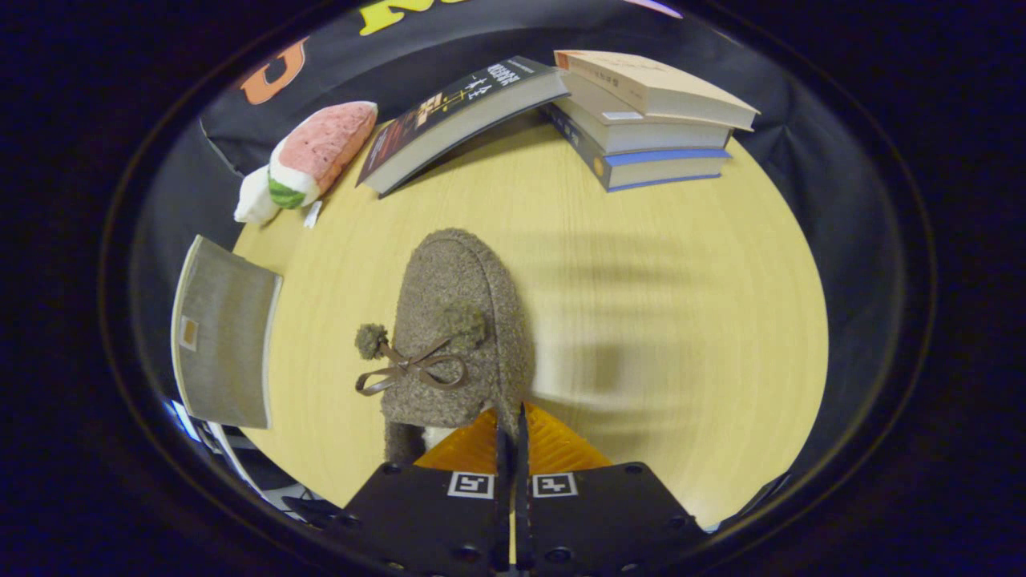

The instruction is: Open the storage box then place both shoes into the box .Put the left shoe in first, then the right shoe, with the right side of both shoes facing outward in a uniform manner.

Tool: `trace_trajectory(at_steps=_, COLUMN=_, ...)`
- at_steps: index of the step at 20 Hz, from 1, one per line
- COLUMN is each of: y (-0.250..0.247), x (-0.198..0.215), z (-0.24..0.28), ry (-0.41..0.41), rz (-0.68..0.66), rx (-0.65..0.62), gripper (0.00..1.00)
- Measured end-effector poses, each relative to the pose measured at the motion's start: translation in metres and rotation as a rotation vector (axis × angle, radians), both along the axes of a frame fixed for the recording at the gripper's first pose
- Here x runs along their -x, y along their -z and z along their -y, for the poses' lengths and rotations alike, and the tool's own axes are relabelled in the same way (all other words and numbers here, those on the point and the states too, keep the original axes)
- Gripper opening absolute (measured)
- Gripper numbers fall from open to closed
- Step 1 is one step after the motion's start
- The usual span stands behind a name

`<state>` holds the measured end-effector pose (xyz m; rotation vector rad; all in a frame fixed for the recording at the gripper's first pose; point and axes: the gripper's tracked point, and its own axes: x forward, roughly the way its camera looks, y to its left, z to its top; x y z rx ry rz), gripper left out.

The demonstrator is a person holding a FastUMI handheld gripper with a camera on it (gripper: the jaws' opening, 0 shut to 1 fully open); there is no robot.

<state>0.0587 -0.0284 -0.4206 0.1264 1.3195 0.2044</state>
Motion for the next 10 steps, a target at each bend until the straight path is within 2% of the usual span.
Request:
trace_trajectory(at_steps=6, y=-0.043, x=0.029, z=-0.044, ry=0.081, rz=-0.045, rx=-0.126, gripper=0.03)
trace_trajectory(at_steps=10, y=-0.089, x=0.035, z=-0.072, ry=0.11, rz=-0.017, rx=-0.139, gripper=0.03)
